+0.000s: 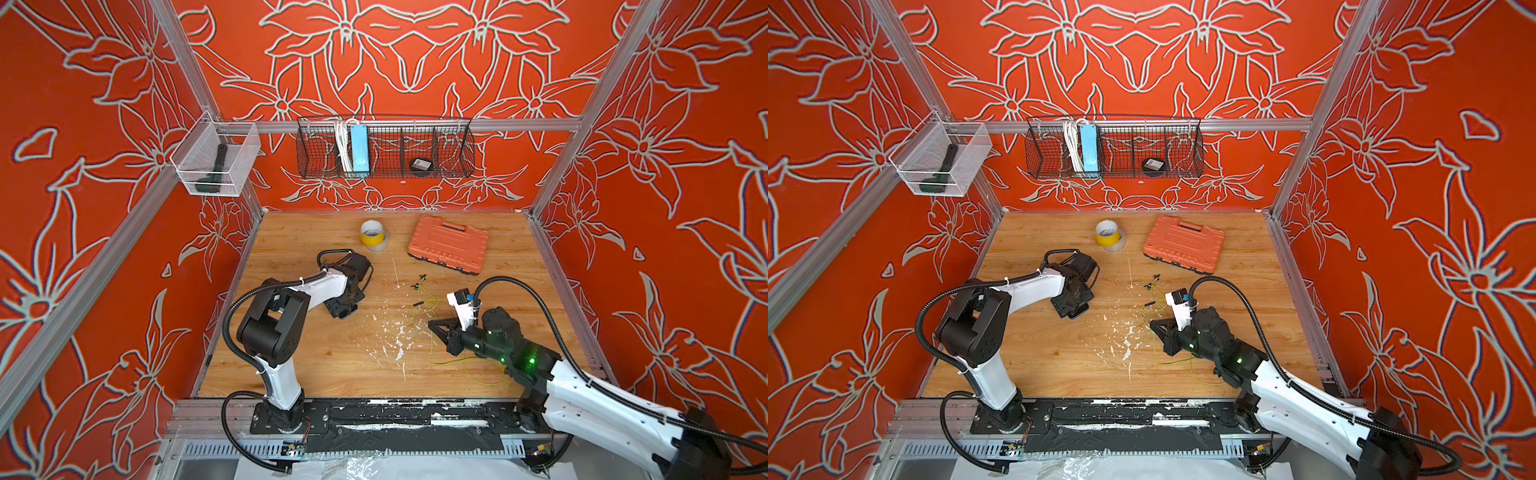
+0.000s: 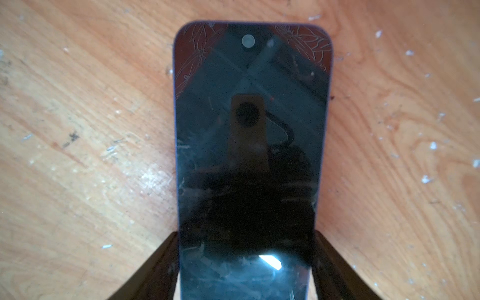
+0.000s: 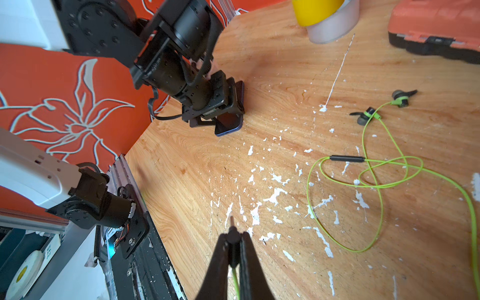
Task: Plug wired earphones into phones
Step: Pick up the phone at the center of the board.
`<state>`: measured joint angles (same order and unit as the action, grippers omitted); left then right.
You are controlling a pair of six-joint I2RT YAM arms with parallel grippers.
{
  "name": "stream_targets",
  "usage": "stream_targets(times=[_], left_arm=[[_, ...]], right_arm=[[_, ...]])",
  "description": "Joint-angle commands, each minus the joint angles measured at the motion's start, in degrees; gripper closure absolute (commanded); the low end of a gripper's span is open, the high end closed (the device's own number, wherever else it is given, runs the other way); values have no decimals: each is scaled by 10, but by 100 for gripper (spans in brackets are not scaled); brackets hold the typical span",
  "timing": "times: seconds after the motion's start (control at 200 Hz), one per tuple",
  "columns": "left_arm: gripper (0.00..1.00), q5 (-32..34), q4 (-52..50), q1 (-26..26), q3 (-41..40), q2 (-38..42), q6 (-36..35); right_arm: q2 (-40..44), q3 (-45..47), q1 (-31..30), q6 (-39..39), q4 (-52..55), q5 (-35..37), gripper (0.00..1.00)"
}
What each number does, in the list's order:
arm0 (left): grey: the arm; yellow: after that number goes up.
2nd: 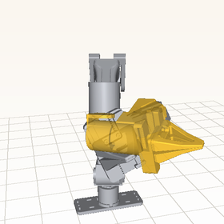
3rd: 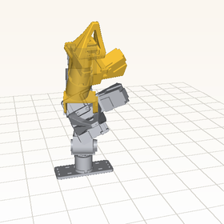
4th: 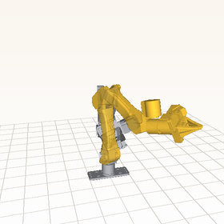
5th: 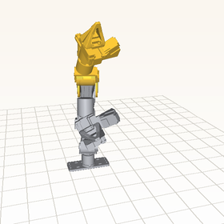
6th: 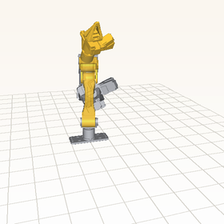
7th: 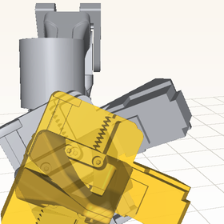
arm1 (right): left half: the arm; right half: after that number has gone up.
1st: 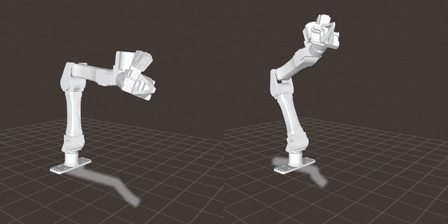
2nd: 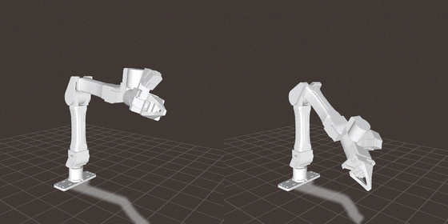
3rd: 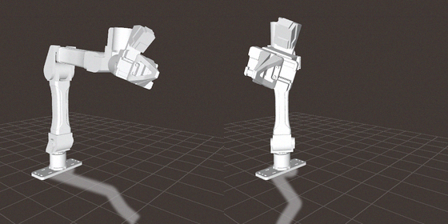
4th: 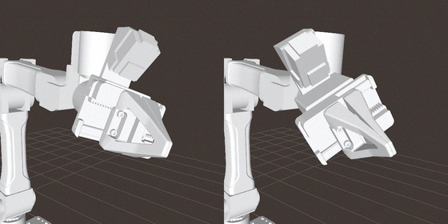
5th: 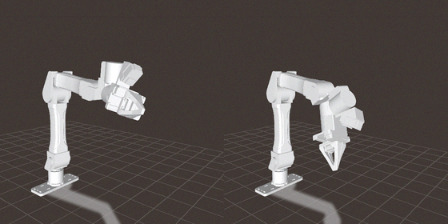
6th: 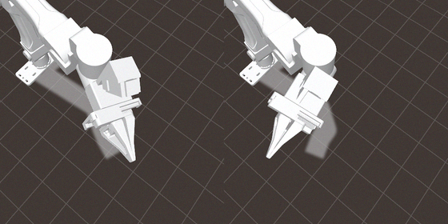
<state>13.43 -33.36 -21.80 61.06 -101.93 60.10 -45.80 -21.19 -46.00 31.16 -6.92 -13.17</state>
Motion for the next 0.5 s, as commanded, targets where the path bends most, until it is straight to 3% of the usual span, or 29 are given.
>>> stream_targets(times=[0.0,0.255,0.49], left_arm=[[29,-80,3,1,-21,13,31],[29,-179,53,1,-36,79,108],[29,-234,99,2,-65,133,180]], right_arm=[[-28,10,-5,32,-72,-18,99],[-173,-4,-25,73,-198,11,100],[-306,-36,-42,178,-309,50,100]])
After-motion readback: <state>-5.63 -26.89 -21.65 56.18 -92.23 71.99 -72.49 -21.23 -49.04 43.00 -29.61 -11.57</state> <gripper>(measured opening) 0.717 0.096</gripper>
